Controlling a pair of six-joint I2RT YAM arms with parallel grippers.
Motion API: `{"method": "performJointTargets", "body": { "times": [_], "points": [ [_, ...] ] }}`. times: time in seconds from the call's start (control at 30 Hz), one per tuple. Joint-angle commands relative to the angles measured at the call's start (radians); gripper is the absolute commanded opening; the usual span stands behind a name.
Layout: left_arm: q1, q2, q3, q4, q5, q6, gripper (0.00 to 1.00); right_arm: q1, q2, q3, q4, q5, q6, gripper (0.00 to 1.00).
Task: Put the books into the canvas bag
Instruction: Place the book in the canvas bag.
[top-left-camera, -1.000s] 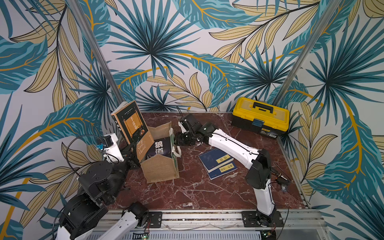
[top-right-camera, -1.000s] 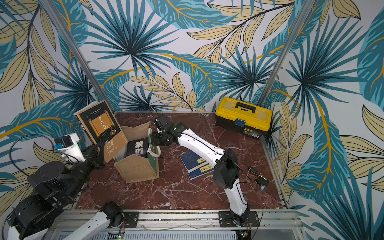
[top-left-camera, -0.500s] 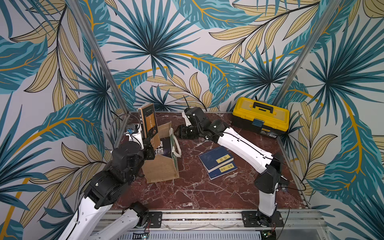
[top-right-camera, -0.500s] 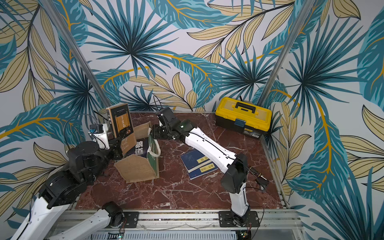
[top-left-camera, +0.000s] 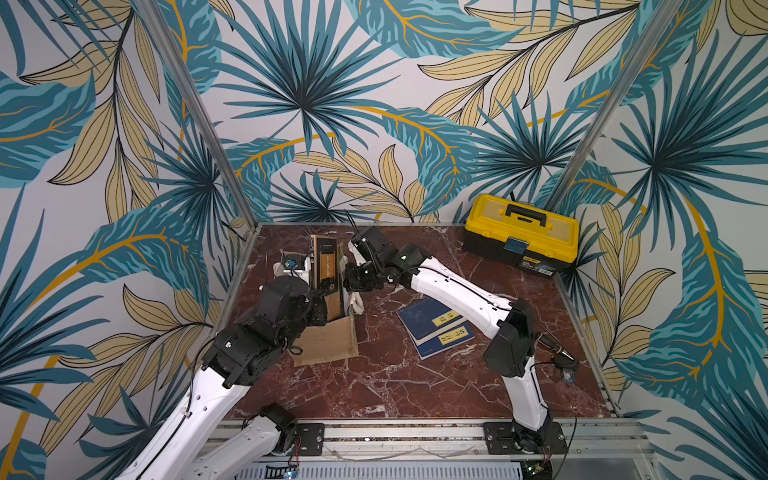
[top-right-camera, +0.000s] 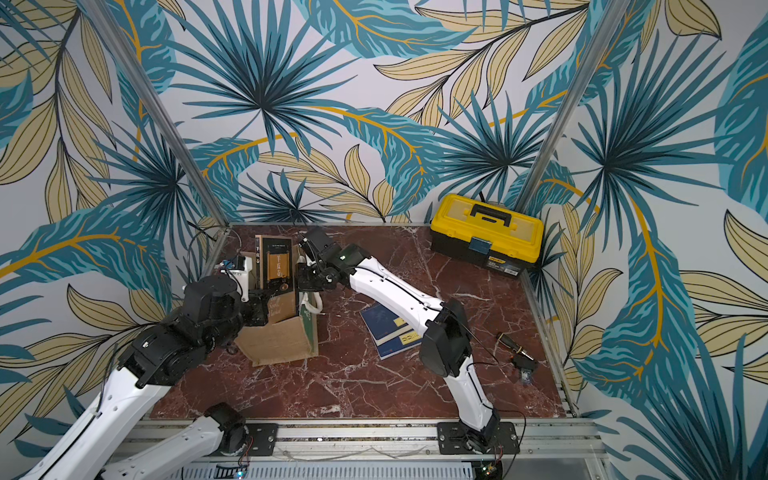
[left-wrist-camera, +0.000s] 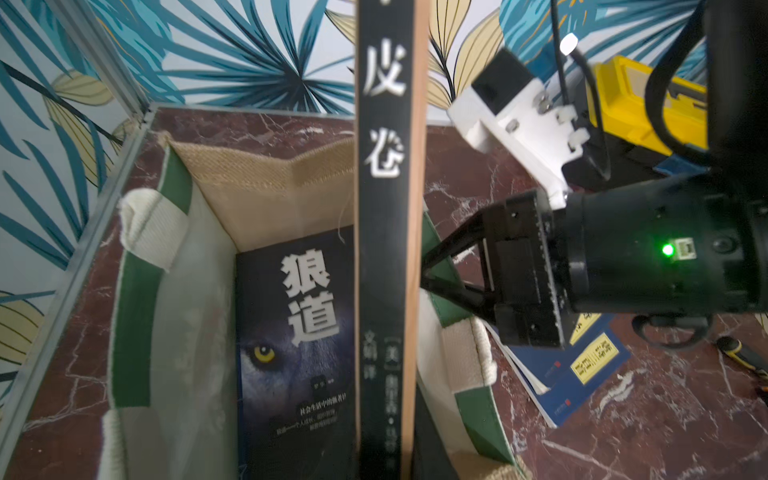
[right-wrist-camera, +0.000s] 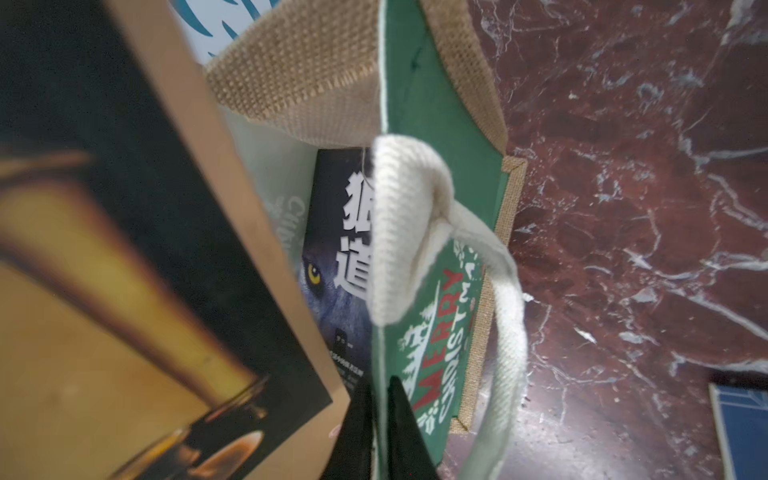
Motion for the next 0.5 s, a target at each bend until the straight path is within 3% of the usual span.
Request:
{"method": "performJointTargets", "body": {
  "times": [0.0, 0.23, 0.47],
  "points": [
    [0.01, 0.004, 0.054, -0.061, 0.047, -0.025, 0.01, 0.003, -0.096, -0.086, 0.0, 0.037, -0.009, 0.0],
    [0.018, 0.087, 0.161, -0.24, 0.065, -0.043, 0.01, 0.004, -0.215, -0.249, 0.093, 0.073, 0.04, 0.0],
    [0.057, 0.206, 0.224, -0.242, 0.172, -0.07, 0.02, 0.005, -0.205, -0.243, 0.089, 0.06, 0.039, 0.0]
  ]
}}
